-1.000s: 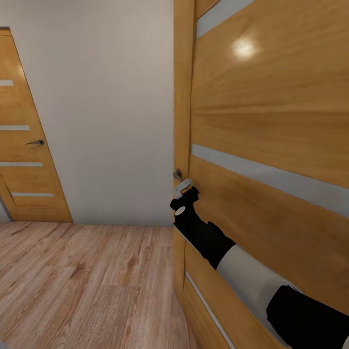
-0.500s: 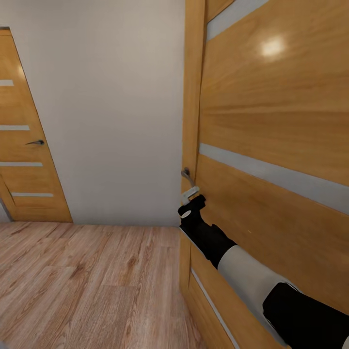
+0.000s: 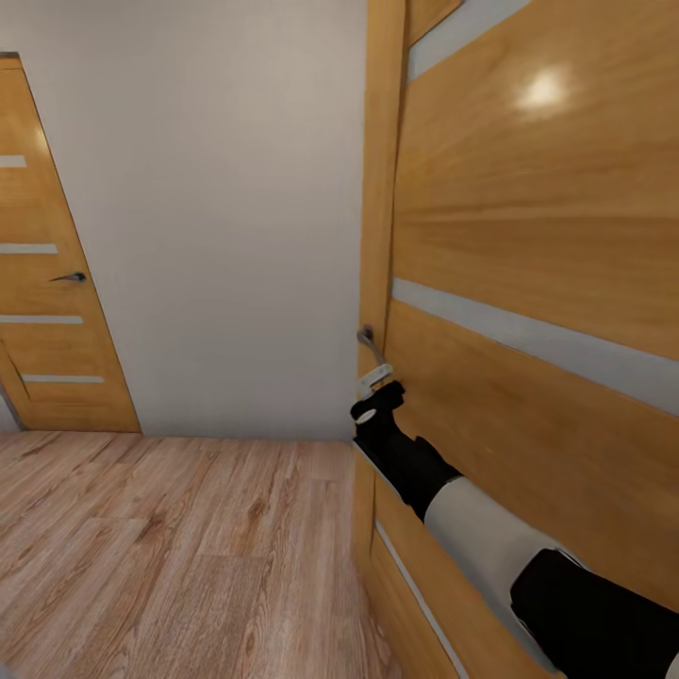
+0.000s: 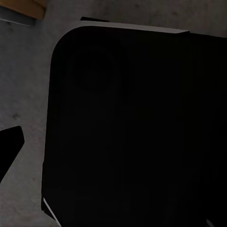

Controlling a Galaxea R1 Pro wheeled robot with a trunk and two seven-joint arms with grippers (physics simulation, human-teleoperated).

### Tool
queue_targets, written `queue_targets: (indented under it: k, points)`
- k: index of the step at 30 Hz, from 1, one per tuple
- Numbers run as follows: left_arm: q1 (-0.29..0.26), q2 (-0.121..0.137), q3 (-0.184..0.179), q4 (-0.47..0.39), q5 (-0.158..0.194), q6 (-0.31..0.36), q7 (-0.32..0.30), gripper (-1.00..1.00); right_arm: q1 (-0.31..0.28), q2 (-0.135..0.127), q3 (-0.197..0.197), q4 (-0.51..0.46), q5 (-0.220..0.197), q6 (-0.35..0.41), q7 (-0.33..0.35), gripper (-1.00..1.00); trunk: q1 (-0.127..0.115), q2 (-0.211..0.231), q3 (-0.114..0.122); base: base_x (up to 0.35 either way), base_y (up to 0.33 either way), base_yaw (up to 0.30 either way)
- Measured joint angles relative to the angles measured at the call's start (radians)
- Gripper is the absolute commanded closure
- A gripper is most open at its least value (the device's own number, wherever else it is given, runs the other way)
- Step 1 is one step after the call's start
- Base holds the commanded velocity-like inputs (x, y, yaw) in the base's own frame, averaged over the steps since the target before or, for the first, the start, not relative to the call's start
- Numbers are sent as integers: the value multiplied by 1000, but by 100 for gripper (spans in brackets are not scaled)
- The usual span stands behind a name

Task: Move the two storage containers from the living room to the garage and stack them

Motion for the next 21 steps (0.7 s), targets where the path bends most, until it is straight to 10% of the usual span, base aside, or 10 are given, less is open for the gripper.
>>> queue_targets:
  k: [21]
  points:
    - [0, 0, 0, 0, 0, 0, 0, -100, -66, 0, -18, 103, -8, -6, 0, -100, 0, 0, 0, 0, 0, 0]
